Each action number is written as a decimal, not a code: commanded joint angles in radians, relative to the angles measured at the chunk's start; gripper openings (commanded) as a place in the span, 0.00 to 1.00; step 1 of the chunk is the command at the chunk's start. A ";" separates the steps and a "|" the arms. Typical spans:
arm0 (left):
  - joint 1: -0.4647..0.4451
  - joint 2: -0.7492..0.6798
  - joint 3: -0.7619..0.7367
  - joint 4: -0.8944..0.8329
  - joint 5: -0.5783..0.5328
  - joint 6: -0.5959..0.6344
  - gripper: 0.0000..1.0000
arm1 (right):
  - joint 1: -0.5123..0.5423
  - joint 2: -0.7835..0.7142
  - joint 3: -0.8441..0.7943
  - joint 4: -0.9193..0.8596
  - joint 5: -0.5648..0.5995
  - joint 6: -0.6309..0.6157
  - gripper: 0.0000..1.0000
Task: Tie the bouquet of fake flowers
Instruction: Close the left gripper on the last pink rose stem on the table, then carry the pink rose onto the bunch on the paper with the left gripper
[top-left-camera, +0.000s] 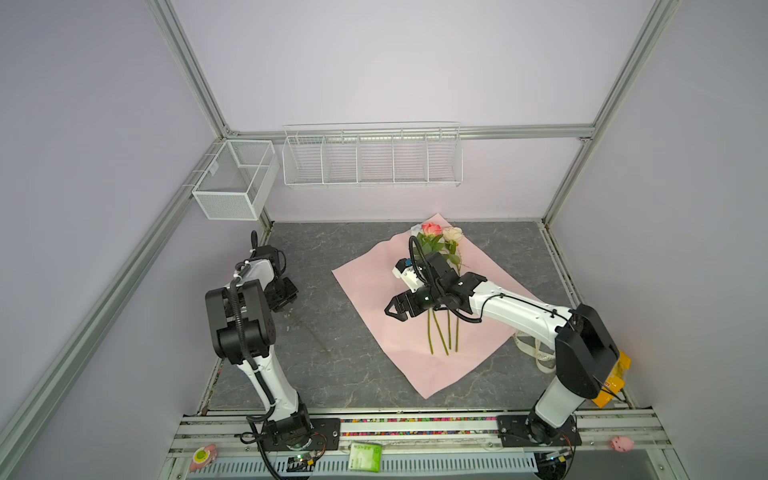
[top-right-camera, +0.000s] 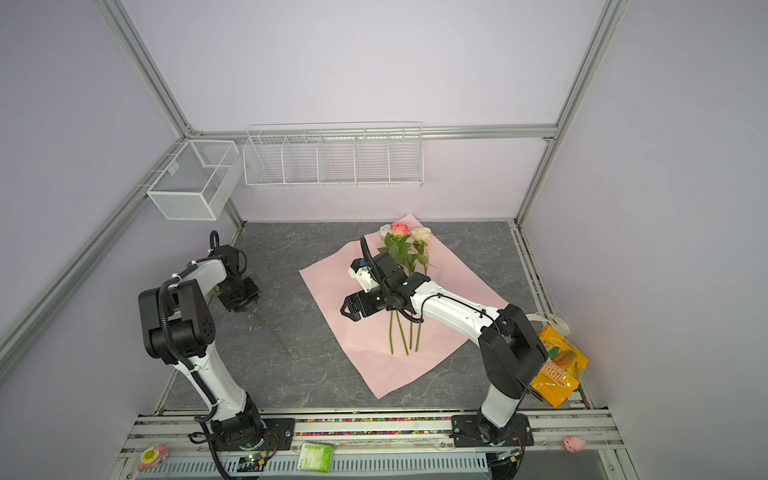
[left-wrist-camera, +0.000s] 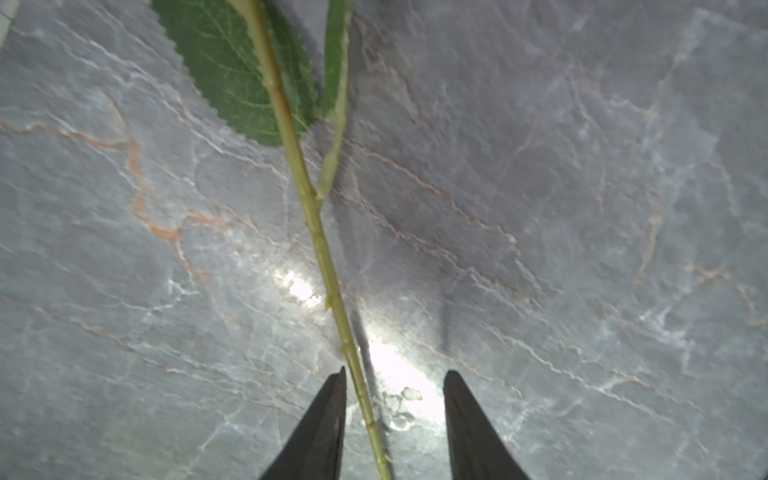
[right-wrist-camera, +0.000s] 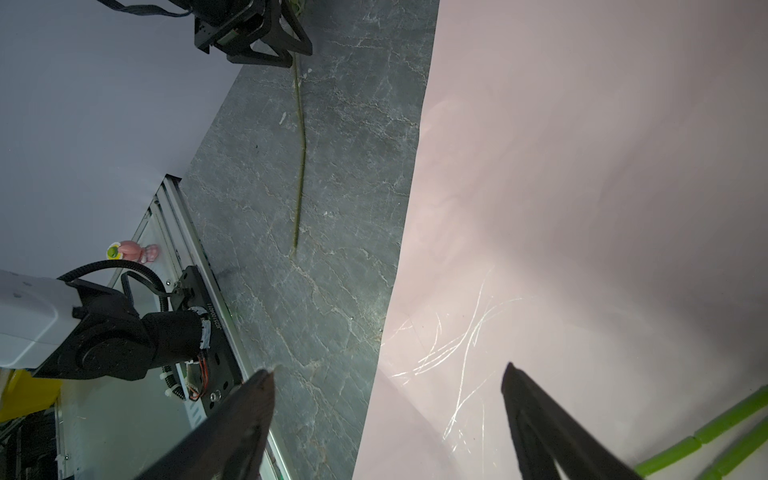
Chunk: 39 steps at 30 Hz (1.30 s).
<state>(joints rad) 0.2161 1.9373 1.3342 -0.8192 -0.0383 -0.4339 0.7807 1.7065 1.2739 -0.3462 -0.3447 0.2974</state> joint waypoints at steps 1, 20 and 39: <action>0.006 0.032 0.031 -0.028 -0.034 -0.009 0.36 | 0.000 0.006 0.012 -0.020 0.008 -0.031 0.89; -0.001 -0.075 -0.039 -0.023 0.061 0.031 0.00 | -0.006 -0.082 -0.057 -0.040 0.137 -0.034 0.89; -0.465 -0.283 0.076 0.073 0.225 -0.090 0.00 | -0.334 -0.543 -0.426 0.005 0.362 0.202 0.89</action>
<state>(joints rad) -0.1646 1.6367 1.3571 -0.7918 0.1326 -0.4900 0.4873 1.2213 0.8997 -0.3401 -0.0296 0.4534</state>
